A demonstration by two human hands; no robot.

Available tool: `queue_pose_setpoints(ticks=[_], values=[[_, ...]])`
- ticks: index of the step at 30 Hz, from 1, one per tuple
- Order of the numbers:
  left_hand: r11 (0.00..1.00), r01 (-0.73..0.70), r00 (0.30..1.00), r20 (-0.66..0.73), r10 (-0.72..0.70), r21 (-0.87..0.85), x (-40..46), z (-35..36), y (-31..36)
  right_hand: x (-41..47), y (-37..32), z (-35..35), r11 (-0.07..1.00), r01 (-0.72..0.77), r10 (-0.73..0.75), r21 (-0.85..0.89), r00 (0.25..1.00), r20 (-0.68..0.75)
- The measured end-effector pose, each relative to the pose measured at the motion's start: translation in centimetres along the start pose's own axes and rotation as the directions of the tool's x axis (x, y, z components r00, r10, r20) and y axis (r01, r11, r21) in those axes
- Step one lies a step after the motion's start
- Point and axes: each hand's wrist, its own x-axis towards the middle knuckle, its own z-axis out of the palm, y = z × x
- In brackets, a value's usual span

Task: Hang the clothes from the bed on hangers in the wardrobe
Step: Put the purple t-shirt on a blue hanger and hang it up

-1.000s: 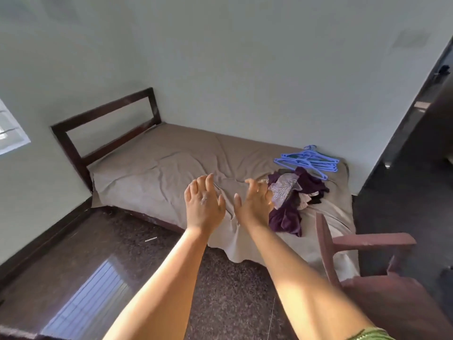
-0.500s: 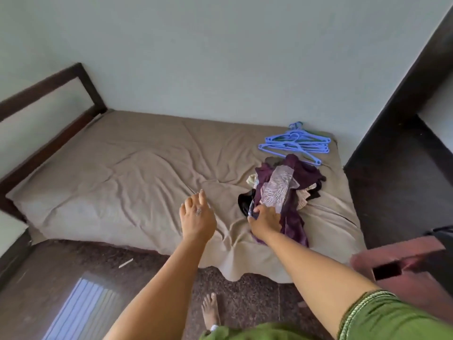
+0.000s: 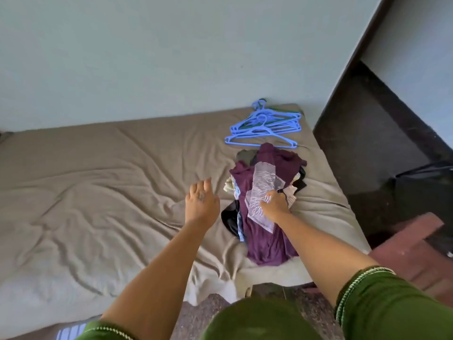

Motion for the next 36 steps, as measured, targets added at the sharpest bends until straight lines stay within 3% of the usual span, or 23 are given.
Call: queue_pose_setpoints(ticks=[7,12,17,20,22,24,26,28,30,31,33,36], values=[[0.994,-0.089,0.995,0.027,0.091,-0.068,8.6,1.8,1.7,9.9,-0.6,0.1,0.997,0.012,0.000,-0.073,0.987,0.164],[0.995,-0.080,0.996,0.040,0.082,-0.054,14.8,3.4,1.6,16.3,-0.5,0.9,0.995,-0.093,0.098,-0.037,0.982,0.161],[0.997,-0.035,0.997,0.073,0.040,-0.066,18.6,5.1,1.9,20.4,0.2,2.4,0.973,-0.166,0.192,-0.162,0.967,0.164],[0.994,0.001,0.995,0.103,0.011,-0.111,19.4,6.1,2.0,22.8,0.4,2.8,0.956,-0.292,0.293,-0.033,0.938,0.184],[0.987,0.022,0.993,0.118,-0.003,-0.161,18.7,6.7,1.7,22.4,0.0,2.3,0.910,-0.388,0.381,0.150,0.922,0.073],[0.970,0.077,0.980,0.196,-0.031,-0.232,18.5,7.2,1.4,20.7,-1.5,1.2,0.832,-0.414,0.449,0.370,0.894,-0.008],[0.911,0.251,0.933,0.333,-0.137,-0.327,18.4,7.6,1.2,18.0,-3.5,0.7,0.720,-0.384,0.460,0.578,0.888,0.016],[0.769,0.494,0.825,0.497,-0.268,-0.405,18.7,8.2,1.0,15.8,-5.8,0.9,0.577,-0.388,0.488,0.718,0.869,0.078],[0.629,0.626,0.726,0.639,-0.254,-0.461,18.7,7.6,1.0,13.1,-9.2,0.3,0.341,-0.377,0.470,0.861,0.862,0.191],[0.611,0.627,0.709,0.680,-0.190,-0.483,18.6,7.9,0.9,12.5,-10.8,0.4,0.207,-0.385,0.439,0.899,0.858,0.267],[0.711,0.479,0.694,0.718,0.052,-0.514,18.0,6.6,0.0,9.7,-15.4,-0.7,-0.092,-0.397,0.327,0.913,0.854,0.404],[0.764,0.381,0.604,0.766,0.221,-0.521,17.7,5.2,-0.8,8.0,-20.5,-3.5,-0.294,-0.359,0.230,0.886,0.873,0.430]])
